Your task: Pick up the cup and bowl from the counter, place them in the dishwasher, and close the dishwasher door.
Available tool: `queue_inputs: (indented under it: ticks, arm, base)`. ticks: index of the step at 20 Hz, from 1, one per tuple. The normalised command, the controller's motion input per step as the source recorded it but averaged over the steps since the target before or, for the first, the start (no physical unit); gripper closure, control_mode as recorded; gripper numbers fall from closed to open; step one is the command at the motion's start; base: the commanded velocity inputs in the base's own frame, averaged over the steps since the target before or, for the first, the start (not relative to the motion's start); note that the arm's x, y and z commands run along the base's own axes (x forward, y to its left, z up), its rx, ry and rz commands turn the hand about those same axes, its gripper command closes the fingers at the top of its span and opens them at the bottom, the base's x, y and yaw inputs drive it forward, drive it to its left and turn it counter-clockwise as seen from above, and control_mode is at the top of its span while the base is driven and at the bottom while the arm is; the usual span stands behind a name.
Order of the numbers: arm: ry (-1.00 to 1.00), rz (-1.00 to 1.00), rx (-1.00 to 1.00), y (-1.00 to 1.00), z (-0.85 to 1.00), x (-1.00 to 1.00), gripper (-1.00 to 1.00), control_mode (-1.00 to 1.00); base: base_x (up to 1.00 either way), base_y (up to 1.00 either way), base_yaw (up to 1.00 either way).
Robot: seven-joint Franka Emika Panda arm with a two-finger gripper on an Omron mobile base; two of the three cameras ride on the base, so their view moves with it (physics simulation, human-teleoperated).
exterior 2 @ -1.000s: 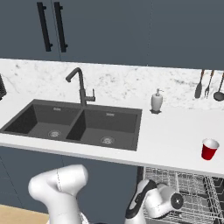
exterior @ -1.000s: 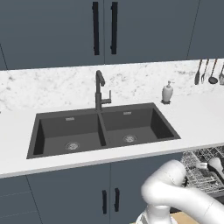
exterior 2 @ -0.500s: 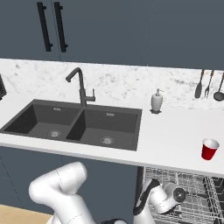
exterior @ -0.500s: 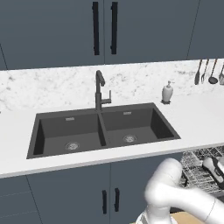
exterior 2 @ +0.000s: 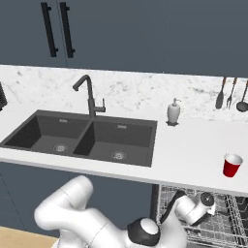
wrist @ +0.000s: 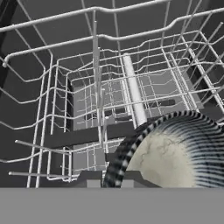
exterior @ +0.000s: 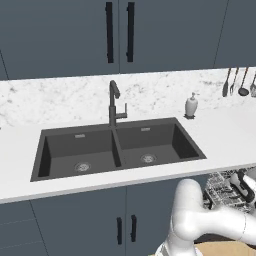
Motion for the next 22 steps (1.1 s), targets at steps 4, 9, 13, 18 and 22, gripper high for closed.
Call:
queue_inputs:
  ticks: [4,9,13,18,22]
  arm:
    - [0.15,0.0,0.0,-0.15,-0.39,-0.01,1.0,-1.0]
    - [0.09,0.0,0.0,0.0,-0.27,-0.12,-1.0,-1.0]
    - [0.02,0.0,0.0,-0.05,-0.11,-0.23,-1.0,-1.0]
    - [0.0,0.0,0.01,-0.33,0.14,-0.46,-1.0,-1.0]
    - [0.0,0.0,0.0,-0.48,0.06,-0.72,-1.0,-1.0]
  base:
    - [0.0,0.0,0.0]
    - [0.0,0.0,0.0]
    - [0.0,0.0,0.0]
    - [0.0,0.0,0.0]
    - [0.0,0.0,0.0]
